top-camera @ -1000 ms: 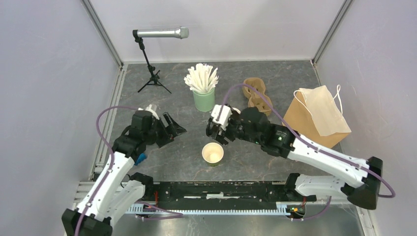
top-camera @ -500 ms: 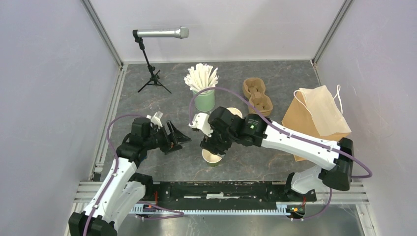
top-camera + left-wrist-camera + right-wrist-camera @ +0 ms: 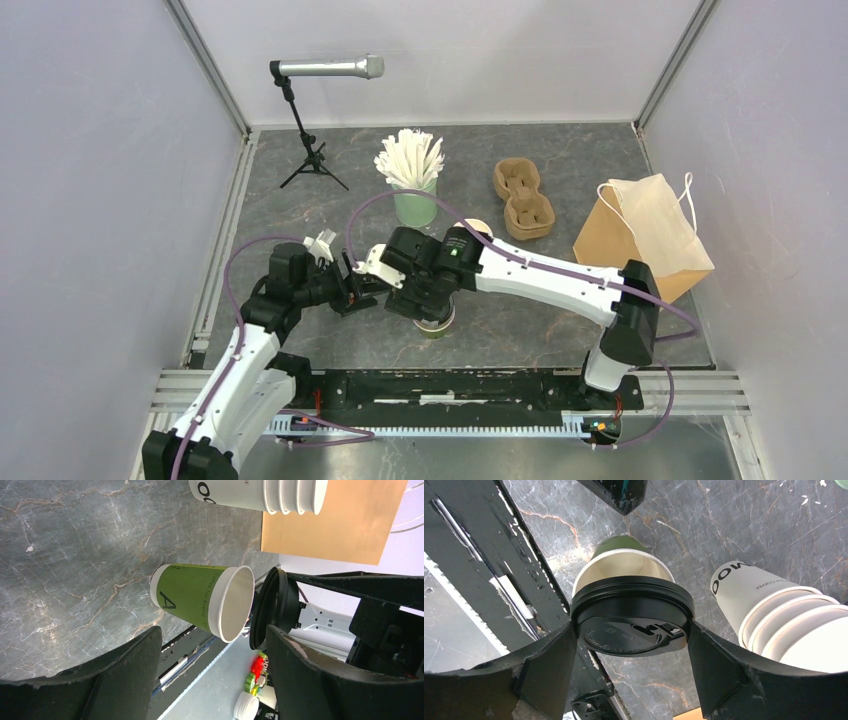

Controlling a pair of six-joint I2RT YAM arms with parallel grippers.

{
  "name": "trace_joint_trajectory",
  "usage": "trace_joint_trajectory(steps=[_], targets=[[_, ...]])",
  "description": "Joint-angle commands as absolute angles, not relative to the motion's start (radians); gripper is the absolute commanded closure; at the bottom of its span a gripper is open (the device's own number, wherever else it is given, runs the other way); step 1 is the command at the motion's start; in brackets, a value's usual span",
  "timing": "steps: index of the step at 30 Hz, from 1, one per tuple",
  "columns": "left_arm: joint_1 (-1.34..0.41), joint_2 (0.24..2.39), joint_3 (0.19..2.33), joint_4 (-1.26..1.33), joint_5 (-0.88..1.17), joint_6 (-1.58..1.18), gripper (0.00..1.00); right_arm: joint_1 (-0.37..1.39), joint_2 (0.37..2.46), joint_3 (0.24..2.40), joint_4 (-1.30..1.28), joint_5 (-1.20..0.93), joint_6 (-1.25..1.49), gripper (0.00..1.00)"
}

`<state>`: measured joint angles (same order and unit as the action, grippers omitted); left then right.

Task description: Pack the takeout coffee

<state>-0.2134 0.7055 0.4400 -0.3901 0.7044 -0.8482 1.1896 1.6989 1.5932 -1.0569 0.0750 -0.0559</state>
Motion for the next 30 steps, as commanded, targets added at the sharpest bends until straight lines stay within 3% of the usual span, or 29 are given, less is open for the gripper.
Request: trace_joint_trajectory(steps=[1, 30], targets=[[-0.208, 0.695, 0.436, -0.347, 0.743, -0.882, 0.19, 1.197, 1.73, 1.666, -1.141, 0.089, -0.052, 0.18], [-0.209, 0.734, 0.42, -0.301, 0.753, -0.892, 0.16, 1.197, 1.829, 1.741, -1.148, 0.082, -0.081, 0.12]])
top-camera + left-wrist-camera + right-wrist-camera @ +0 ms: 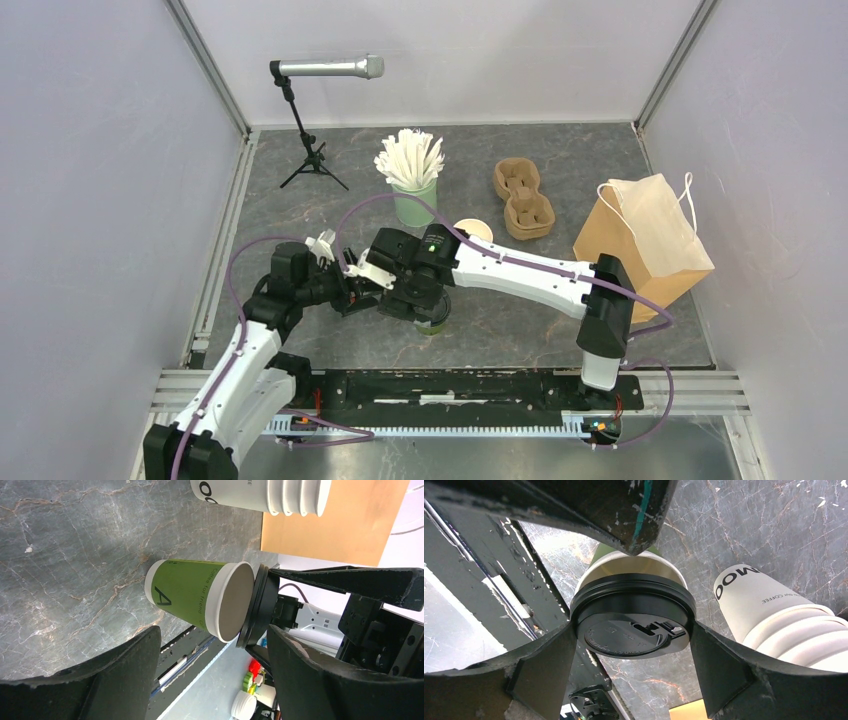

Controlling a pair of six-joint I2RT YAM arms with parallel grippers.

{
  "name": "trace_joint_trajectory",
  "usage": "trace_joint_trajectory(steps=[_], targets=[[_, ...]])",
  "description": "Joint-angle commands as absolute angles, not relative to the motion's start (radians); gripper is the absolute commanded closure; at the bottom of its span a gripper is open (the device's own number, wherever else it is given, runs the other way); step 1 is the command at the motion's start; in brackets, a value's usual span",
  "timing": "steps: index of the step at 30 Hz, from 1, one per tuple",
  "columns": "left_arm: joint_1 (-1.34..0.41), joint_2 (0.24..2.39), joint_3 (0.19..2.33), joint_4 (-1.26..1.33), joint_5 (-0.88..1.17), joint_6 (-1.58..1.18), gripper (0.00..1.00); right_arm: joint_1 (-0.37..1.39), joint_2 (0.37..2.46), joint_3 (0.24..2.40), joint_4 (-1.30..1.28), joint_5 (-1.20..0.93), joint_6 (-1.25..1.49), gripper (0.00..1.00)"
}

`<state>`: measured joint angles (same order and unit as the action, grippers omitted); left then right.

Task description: Pack the takeout coffee

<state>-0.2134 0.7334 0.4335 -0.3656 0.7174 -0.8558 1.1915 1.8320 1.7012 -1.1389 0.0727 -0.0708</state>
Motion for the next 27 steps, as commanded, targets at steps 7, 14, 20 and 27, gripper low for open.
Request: trace_joint_trajectory(steps=[7, 14, 20, 27], targets=[[-0.209, 0.742, 0.417, -0.296, 0.755, -0.896, 0.16, 1.197, 1.837, 1.733, -1.13, 0.083, -0.087, 0.11], [-0.209, 0.744, 0.392, -0.253, 0.766, -0.923, 0.15, 1.196, 1.834, 1.734, -1.119, 0.097, -0.089, 0.09], [-0.214, 0.757, 0.387, -0.232, 0.779, -0.92, 0.16, 1.197, 1.774, 1.73, -1.111, 0.117, -0.081, 0.1], [-0.252, 0.763, 0.4, -0.231, 0.739, -0.919, 0.2, 1.195, 1.562, 1.505, -0.879, 0.091, -0.023, 0.21]])
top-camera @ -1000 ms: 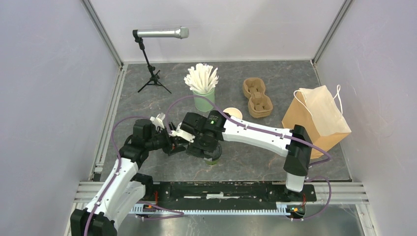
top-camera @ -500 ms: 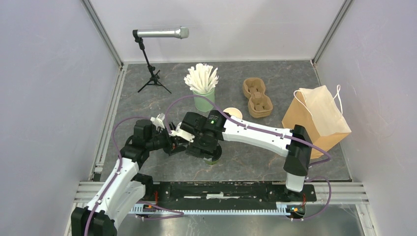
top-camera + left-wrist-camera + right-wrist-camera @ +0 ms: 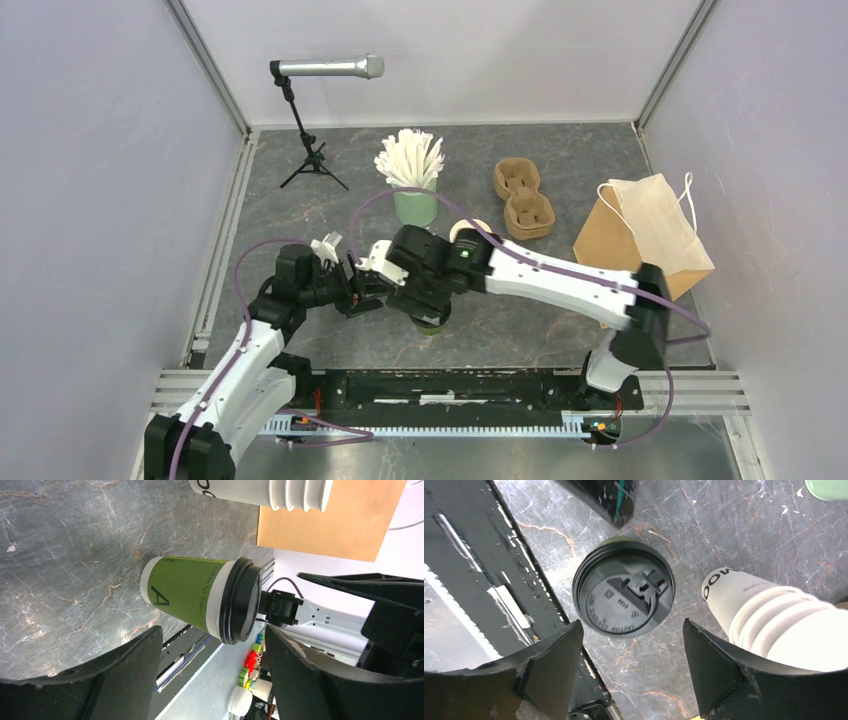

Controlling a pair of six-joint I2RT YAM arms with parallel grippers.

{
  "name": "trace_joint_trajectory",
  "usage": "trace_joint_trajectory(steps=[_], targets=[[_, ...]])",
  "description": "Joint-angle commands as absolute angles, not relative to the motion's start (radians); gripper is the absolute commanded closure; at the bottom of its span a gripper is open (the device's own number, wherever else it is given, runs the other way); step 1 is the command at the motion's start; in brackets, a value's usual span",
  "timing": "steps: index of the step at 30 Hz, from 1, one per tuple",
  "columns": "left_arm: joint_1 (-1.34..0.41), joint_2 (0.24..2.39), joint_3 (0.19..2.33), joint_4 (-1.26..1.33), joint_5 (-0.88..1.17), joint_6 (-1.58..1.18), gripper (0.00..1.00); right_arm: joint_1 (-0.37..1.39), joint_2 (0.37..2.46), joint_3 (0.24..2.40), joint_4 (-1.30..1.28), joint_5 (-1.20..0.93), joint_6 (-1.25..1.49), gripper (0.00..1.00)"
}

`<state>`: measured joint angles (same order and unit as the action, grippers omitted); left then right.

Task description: Pack the takeout coffee

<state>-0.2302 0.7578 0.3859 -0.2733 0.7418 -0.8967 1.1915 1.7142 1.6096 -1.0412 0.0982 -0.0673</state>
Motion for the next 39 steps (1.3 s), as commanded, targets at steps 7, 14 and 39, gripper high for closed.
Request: trace_joint_trajectory(steps=[7, 14, 39], targets=[[-0.339, 0.794, 0.44, -0.234, 0.659, -0.91, 0.21, 1.17, 1.311, 1.106, -0.506, 0.081, 0.087, 0.56], [-0.411, 0.857, 0.496, -0.264, 0.595, -0.855, 0.24, 1.076, 1.059, 0.772, -0.091, -0.03, 0.177, 0.92], [-0.483, 0.917, 0.487, -0.235, 0.577, -0.834, 0.34, 1.046, 1.158, 0.607, 0.239, -0.162, 0.203, 1.0]])
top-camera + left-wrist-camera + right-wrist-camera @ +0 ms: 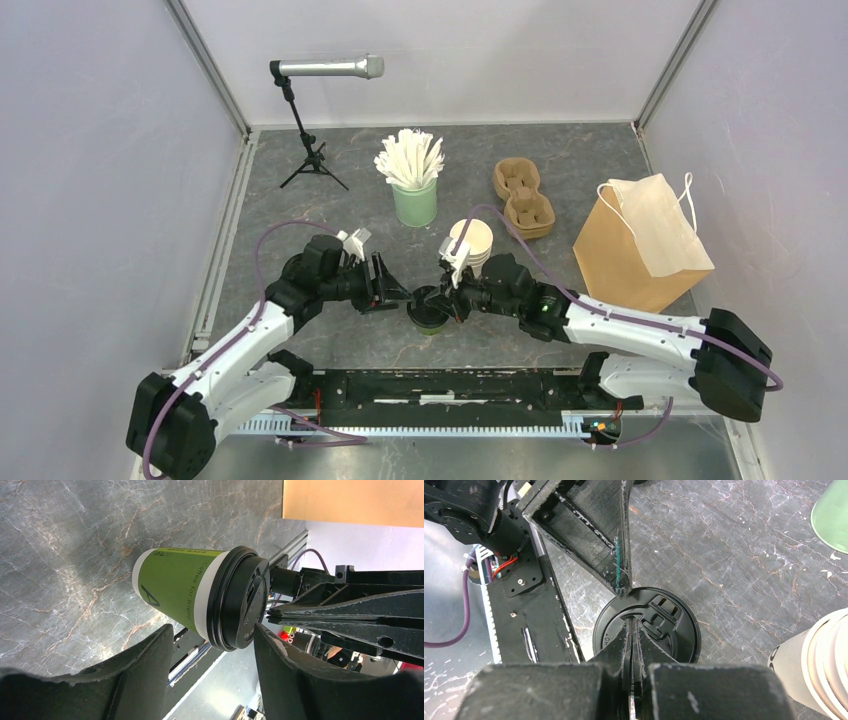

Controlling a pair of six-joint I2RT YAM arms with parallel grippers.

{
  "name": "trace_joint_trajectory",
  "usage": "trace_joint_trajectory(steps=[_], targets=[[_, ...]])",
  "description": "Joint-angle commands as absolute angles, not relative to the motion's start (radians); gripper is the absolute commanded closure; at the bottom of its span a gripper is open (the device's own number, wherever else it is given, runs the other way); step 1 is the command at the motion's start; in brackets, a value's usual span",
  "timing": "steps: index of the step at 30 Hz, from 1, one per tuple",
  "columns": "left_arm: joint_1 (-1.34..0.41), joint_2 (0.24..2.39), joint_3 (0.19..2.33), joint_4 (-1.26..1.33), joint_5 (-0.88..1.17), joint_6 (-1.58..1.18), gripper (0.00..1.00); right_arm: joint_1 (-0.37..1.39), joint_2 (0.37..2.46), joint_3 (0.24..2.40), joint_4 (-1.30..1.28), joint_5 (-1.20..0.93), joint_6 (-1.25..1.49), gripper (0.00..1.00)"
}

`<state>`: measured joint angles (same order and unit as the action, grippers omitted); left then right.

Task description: Pack the takeout coffee

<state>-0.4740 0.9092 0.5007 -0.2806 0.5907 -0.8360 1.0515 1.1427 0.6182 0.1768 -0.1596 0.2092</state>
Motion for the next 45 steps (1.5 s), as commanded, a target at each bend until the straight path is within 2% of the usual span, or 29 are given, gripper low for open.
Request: trace_joint_trajectory(steps=[1, 14, 19, 21, 23, 27, 32, 45], targets=[[-0.485, 0.92, 0.485, -0.235, 0.575, -0.834, 0.34, 1.045, 1.165, 0.603, 0.24, -0.162, 0.2, 1.0], [-0.495, 0.945, 0.444, -0.276, 0.499, -0.848, 0.51, 1.043, 1.18, 0.491, 0.289, -0.154, 0.213, 1.0], [-0.499, 0.936, 0.453, -0.342, 0.457, -0.844, 0.53, 1.044, 1.167, 0.462, 0.295, -0.15, 0.216, 1.0], [-0.5, 0.925, 0.458, -0.358, 0.454, -0.847, 0.53, 1.043, 1.166, 0.455, 0.293, -0.152, 0.219, 1.0], [-0.501, 0.903, 0.459, -0.342, 0.492, -0.866, 0.48, 1.043, 1.162, 0.448, 0.296, -0.153, 0.218, 1.0], [-0.5, 0.842, 0.425, -0.201, 0.613, -0.968, 0.39, 1.043, 1.157, 0.437, 0.305, -0.152, 0.223, 1.0], [-0.5, 0.804, 0.368, -0.079, 0.65, -1.034, 0.33, 1.043, 1.154, 0.431, 0.312, -0.157, 0.226, 1.0], [-0.506, 0.866, 0.27, 0.128, 0.693, -1.11, 0.36, 1.043, 1.152, 0.42, 0.322, -0.164, 0.229, 1.0]])
